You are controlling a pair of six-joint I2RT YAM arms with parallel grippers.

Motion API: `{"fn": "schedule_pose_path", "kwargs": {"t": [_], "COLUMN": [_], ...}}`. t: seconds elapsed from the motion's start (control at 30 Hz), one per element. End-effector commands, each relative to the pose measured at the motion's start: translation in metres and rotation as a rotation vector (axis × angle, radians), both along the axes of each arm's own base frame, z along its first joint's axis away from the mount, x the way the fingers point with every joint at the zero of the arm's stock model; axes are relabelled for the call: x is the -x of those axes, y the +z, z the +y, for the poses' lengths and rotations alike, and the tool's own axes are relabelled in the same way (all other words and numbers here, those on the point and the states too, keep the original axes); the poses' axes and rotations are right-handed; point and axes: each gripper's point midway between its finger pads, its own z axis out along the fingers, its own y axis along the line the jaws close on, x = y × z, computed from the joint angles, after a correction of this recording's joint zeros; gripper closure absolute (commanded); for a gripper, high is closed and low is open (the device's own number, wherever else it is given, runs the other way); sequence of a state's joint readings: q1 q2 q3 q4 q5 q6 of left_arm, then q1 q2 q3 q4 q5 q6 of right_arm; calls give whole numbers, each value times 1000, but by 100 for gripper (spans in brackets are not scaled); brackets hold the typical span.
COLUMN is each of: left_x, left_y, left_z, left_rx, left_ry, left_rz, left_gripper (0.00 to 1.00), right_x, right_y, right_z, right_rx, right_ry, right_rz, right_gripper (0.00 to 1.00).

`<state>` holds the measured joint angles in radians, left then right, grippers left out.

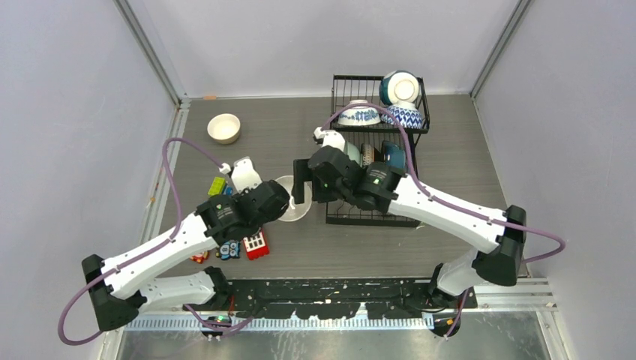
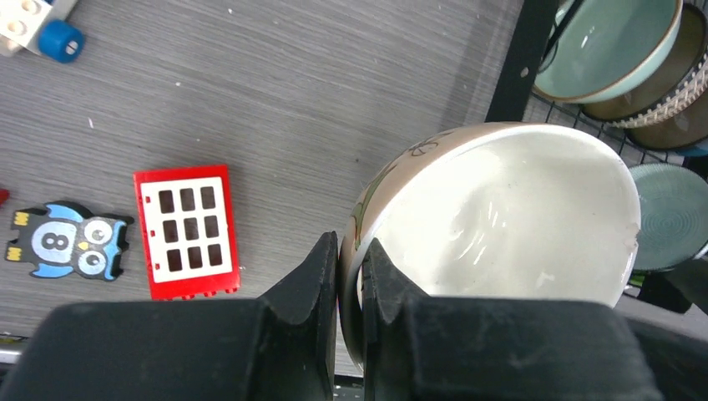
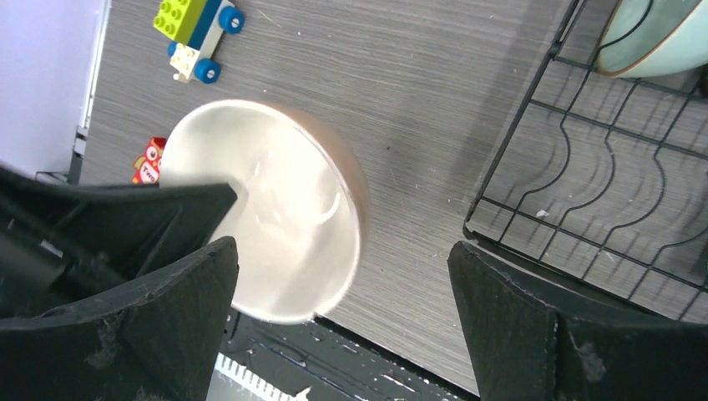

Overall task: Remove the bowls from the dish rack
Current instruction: Place the bowl with the bowl.

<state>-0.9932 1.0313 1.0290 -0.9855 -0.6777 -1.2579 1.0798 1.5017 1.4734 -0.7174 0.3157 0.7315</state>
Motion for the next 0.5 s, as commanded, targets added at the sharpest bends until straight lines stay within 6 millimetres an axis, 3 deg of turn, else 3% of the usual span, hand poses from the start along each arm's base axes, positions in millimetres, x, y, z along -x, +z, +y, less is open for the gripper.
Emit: {"fn": "schedule_pose_path", "kwargs": {"t": [0.0,0.23,0.47], "left_x": [-20,-43,-85], "left_y": [40,52,60], "left_z": [9,35,68], "left_rx": [64,59,138], "left_ry": [39,86,194], "left_rz": [-109,-115,-100], "left_gripper": [100,100,100], "right_x": [6,27,45], "right_y": [52,70,74], "right_z": [-20,-52,-72], "right_rx": [-49,-55,-139], "right_ry": [37,154,231], "right_rz": [-96,-195,-297], "right_gripper": [0,0,0]}}
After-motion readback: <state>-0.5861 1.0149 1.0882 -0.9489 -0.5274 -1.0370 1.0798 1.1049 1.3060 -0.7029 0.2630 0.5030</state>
